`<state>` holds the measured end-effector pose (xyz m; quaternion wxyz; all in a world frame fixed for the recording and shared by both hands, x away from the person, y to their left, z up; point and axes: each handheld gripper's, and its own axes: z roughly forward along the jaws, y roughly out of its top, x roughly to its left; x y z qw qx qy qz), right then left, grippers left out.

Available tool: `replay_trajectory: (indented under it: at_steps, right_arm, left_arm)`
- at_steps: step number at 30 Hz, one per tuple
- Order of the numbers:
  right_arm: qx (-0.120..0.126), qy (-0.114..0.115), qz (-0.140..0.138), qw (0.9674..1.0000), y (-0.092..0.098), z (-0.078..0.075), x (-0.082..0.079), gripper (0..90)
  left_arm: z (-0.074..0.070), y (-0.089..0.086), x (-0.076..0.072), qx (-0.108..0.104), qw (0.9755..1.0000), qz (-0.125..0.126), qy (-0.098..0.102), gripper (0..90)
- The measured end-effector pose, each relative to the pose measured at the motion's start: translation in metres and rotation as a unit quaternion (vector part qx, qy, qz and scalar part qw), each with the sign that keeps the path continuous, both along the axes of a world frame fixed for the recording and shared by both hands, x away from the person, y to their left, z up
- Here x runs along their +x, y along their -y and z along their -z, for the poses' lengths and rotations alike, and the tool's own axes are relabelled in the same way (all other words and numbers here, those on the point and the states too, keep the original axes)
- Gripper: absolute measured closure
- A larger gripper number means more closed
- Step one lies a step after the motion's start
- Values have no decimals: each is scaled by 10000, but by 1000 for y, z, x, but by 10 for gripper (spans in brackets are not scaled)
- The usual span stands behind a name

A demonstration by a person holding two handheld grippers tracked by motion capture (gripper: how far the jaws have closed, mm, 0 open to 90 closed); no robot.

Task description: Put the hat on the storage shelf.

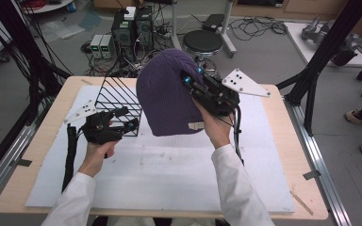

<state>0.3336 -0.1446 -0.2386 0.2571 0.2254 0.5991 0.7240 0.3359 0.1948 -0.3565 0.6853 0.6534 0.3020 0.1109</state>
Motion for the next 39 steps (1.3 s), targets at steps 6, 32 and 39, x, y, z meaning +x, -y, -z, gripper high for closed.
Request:
replay_trajectory:
  at_steps: [6, 32, 39]
  right_arm:
    - [-75, -26, -49, 10000, -8, 1, 1, 744]
    - [-142, -158, -236, 9995, -11, 4, -1, 741]
    - [-33, -173, -261, 9995, -17, 5, 3, 741]
  left_arm:
    - [2, 21, 1, 77, 9992, 391, 4, 226]
    - [5, 28, -5, 394, 9984, 303, 261, 822]
    - [-5, 3, 1, 259, 9994, 134, 165, 822]
